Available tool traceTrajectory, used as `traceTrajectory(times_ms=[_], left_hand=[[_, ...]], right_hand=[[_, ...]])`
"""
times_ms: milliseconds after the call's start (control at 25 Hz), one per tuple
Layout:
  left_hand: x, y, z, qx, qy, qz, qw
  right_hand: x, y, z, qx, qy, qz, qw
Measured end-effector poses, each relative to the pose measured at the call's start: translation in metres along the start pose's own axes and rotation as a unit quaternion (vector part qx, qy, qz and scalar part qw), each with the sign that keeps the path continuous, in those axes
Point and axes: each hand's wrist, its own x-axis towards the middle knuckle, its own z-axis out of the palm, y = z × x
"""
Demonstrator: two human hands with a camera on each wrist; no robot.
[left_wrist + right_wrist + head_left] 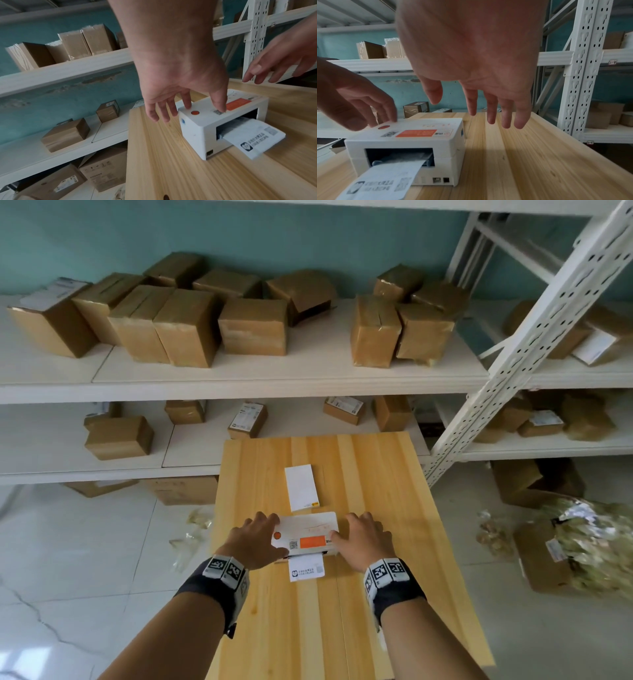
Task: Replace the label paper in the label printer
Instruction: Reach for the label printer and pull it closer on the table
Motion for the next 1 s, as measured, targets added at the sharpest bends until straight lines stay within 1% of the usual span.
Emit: traceTrajectory(times_ms=[120,200,280,320,400,440,560,640,720,760,840,920,1000], left_hand=[[0.014,-0.008,0.025,-0.067,0.054,0.015,0.996],[0.022,-0.017,0.038,-0.161,0.060,0.028,0.985],[0.025,-0.026,0.043,-0.265,0.055,0.068,0.960],[0.026,-0.029,0.044,-0.300,0.062,0.087,0.948],[0.032,-0.036,0.042,-0.340,0.081,0.118,0.929],[0.035,-0.037,0.041,-0.356,0.076,0.130,0.922],[0.043,-0.040,0.060,-0.411,0.083,0.143,0.897],[0.048,-0.040,0.079,-0.462,0.103,0.134,0.871],[0.051,-0.039,0.097,-0.500,0.132,0.139,0.844],[0.053,-0.040,0.101,-0.507,0.140,0.144,0.838],[0.055,-0.044,0.106,-0.508,0.136,0.163,0.835],[0.053,-0.049,0.107,-0.497,0.126,0.187,0.838],[0.053,-0.057,0.107,-0.461,0.140,0.197,0.854]], right_hand=[[0.016,0.006,0.015,0.002,0.005,-0.007,1.000],[0.028,0.009,0.024,-0.004,0.006,-0.010,1.000],[0.036,0.010,0.028,0.002,0.014,-0.022,1.000],[0.039,0.011,0.029,0.013,0.022,-0.032,0.999],[0.044,0.014,0.030,0.046,0.040,-0.059,0.996],[0.044,0.016,0.029,0.067,0.041,-0.073,0.994],[0.050,0.023,0.044,0.139,0.038,-0.117,0.983],[0.057,0.027,0.057,0.207,0.038,-0.142,0.967],[0.064,0.029,0.068,0.230,0.051,-0.158,0.959],[0.066,0.027,0.069,0.233,0.051,-0.164,0.957],[0.068,0.027,0.076,0.238,0.050,-0.166,0.956],[0.068,0.030,0.082,0.230,0.059,-0.169,0.957],[0.073,0.031,0.083,0.224,0.068,-0.178,0.956]])
